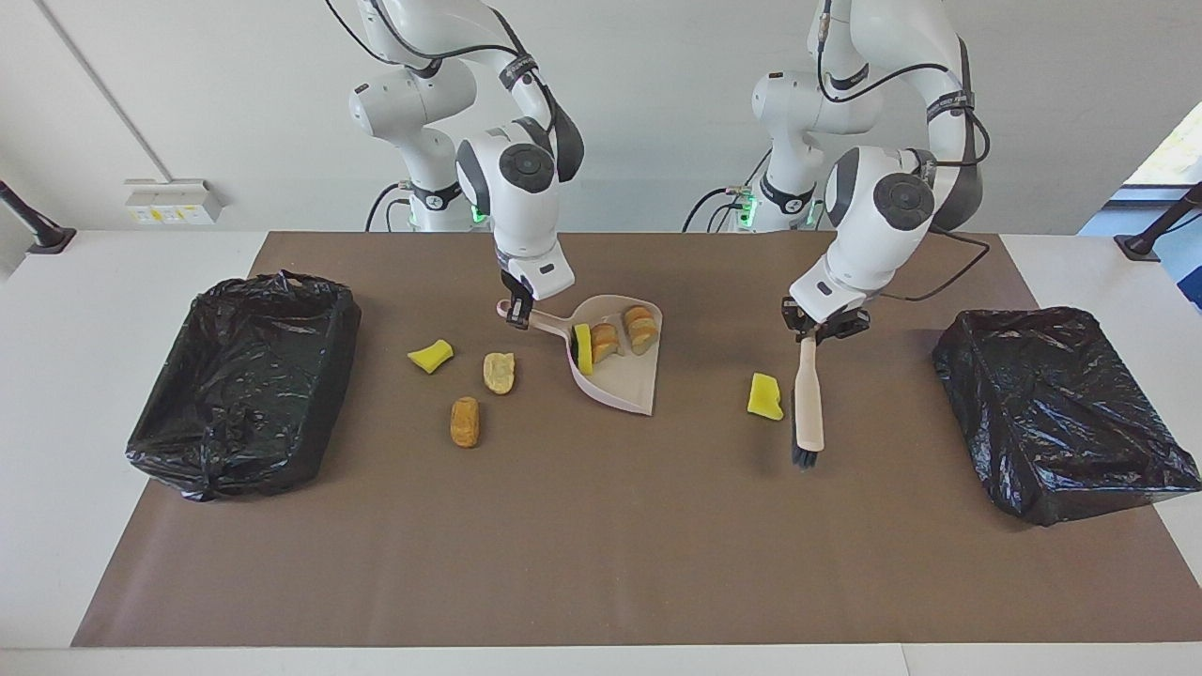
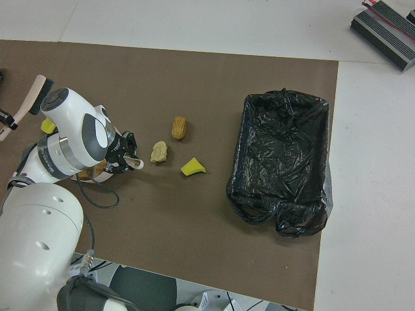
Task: Sweep and dump trash in bin
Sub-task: 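Sweep the remaining sponges and bread into the dustpan with the left gripper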
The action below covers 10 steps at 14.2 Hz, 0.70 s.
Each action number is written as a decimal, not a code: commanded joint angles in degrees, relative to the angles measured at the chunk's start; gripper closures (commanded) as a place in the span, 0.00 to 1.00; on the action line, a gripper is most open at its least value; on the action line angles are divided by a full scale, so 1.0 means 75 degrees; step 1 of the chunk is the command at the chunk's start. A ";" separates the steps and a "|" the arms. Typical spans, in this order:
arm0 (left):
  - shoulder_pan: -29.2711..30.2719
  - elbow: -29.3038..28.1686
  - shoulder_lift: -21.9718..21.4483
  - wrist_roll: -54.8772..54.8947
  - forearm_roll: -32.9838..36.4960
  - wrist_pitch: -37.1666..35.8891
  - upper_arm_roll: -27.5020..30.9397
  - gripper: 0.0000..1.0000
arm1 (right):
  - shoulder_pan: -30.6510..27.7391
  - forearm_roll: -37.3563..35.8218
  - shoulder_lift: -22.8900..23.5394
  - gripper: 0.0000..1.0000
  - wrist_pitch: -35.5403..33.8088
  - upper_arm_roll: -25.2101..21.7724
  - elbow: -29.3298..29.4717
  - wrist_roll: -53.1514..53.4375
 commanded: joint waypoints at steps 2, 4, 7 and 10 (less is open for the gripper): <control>-0.0345 -0.0345 0.0107 0.0140 0.0320 -0.0049 -0.0002 1.00 | 0.0035 0.0121 -0.0077 1.00 0.0132 0.0034 -0.0098 0.0020; -0.0626 -0.0428 -0.0045 0.0093 0.0308 -0.0563 -0.0095 1.00 | 0.0023 0.0121 -0.0077 1.00 0.0132 0.0034 -0.0098 -0.0121; -0.0722 -0.0428 -0.0128 -0.1098 0.0250 -0.0776 -0.1029 1.00 | 0.0011 0.0121 -0.0065 1.00 0.0143 0.0034 -0.0098 -0.0202; -0.0675 -0.0428 -0.0186 -0.2784 -0.0473 -0.0637 -0.2213 1.00 | -0.0012 0.0121 -0.0065 1.00 0.0132 0.0022 -0.0098 -0.0238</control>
